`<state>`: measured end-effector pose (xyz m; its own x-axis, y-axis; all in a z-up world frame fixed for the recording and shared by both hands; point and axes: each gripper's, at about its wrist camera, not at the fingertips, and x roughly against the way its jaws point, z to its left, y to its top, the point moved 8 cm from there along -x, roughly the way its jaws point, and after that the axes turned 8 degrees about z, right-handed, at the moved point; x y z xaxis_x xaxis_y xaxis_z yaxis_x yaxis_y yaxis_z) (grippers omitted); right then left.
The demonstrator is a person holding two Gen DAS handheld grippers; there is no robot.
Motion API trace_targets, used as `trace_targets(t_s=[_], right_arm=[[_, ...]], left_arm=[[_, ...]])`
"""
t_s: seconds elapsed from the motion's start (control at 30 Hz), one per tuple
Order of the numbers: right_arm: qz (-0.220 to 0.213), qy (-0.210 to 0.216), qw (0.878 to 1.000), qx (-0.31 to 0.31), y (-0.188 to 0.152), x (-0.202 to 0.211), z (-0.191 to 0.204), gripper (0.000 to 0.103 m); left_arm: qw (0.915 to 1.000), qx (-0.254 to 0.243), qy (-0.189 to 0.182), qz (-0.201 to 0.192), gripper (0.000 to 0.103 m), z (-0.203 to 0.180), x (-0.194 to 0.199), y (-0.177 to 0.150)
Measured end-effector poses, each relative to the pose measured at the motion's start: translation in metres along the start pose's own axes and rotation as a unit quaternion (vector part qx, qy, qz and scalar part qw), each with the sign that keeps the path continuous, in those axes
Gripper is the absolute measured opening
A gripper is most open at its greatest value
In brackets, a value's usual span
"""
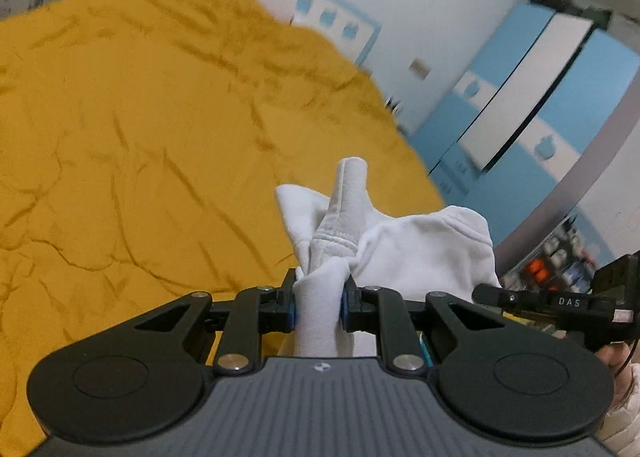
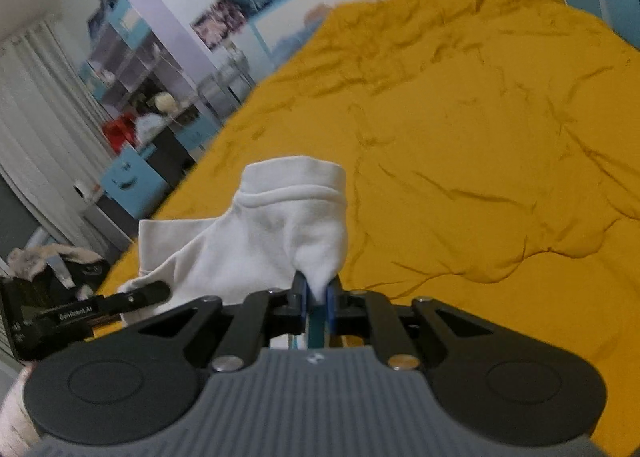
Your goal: Fold small clothes
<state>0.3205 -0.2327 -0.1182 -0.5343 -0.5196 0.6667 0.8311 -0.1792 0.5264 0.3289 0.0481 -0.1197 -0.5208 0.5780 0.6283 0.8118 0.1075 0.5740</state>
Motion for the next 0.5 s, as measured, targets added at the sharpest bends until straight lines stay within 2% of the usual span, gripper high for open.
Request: trace_targets(t_s=[0.2, 0.3, 0.4, 0.47, 0.5], right_arm=[[0.057, -0.025, 0.997, -0.036, -0.004, -0.067, -0.044, 0.004], [0.076, -0.037, 0.995, -0.048, -0.009, -0.092, -0.062, 0.005], [0.083, -0.045, 0.994, -0.054, -0.013, -0.103, -0.073, 0.008], [0.080, -0.057, 0.994, -0.053, -0.016, -0.102, -0.074, 0.017], [0.077, -0.072, 0.993, -0.048, -0.016, -0.099, -0.073, 0.020]], left_arm=[[0.9969, 0.020, 0.023, 0.073, 0.022, 0.039, -0.060, -0.010], [0.9944, 0.038, 0.033, 0.093, 0.024, 0.057, -0.075, -0.019], [0.9921, 0.050, 0.053, 0.102, 0.036, 0.070, -0.082, -0.027], [0.9915, 0.047, 0.066, 0.102, 0.044, 0.069, -0.076, -0.032], [0.9914, 0.043, 0.074, 0.099, 0.044, 0.068, -0.072, -0.032]])
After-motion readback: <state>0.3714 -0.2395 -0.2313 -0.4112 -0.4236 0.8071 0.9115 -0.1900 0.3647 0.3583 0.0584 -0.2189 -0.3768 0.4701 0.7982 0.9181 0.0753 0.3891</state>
